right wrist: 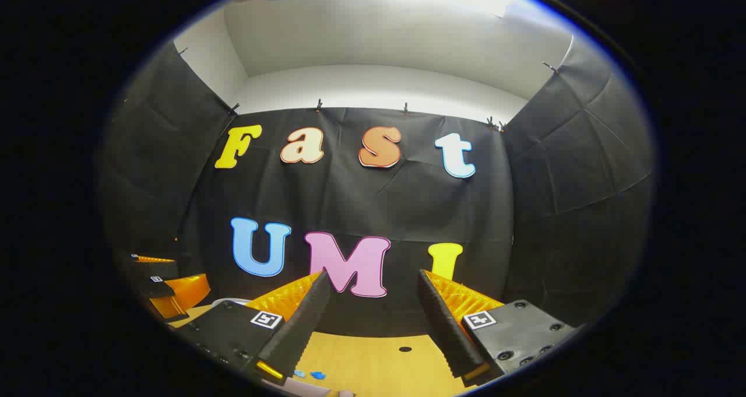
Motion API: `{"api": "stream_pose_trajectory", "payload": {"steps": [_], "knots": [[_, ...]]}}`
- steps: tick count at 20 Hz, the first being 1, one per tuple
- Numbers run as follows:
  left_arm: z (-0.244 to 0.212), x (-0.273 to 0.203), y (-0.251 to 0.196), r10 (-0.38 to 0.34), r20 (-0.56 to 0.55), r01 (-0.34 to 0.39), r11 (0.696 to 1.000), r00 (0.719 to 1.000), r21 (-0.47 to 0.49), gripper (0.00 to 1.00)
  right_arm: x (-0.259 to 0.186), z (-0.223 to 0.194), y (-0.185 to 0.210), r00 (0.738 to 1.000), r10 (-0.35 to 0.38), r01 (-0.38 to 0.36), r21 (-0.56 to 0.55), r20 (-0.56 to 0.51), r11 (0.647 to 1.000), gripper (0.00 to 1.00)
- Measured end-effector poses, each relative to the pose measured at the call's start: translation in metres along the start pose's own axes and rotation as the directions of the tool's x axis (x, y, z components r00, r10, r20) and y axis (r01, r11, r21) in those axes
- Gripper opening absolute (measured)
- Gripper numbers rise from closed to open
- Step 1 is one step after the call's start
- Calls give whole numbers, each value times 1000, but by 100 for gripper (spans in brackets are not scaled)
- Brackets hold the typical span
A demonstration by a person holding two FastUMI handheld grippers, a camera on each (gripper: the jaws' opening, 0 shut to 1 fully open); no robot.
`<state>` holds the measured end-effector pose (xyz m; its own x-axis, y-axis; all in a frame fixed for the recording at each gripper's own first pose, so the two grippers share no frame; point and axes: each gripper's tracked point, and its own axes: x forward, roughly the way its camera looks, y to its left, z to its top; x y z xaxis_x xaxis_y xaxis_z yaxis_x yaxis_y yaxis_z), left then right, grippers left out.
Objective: Pick up the small broom and dustpan from the desktop, sweep the trash into the dustpan with the broom, and then empty the trash into the garbage bin.
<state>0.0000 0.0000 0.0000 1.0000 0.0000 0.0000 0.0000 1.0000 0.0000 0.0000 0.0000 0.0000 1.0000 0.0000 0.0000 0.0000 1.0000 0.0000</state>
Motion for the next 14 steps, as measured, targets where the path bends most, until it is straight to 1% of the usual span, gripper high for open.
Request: {"api": "stream_pose_trajectory", "payload": {"steps": [3,6,11,14], "knots": [[6,-3,-3,1,38,-2,999,999,32,82,-2,-5,5,1000,12,-12,-15,-15,1000,96],[11,-8,-4,-1,49,-1,1000,999,31,82,-2,-13,10,998,28,-29,-7,-52,1000,97],[15,-18,-5,3,68,-6,999,998,49,82,-9,-10,9,998,31,-32,-19,-55,999,96],[16,-21,-10,-9,69,7,999,998,33,82,-14,-13,8,997,29,-31,-25,-66,999,96]]}}
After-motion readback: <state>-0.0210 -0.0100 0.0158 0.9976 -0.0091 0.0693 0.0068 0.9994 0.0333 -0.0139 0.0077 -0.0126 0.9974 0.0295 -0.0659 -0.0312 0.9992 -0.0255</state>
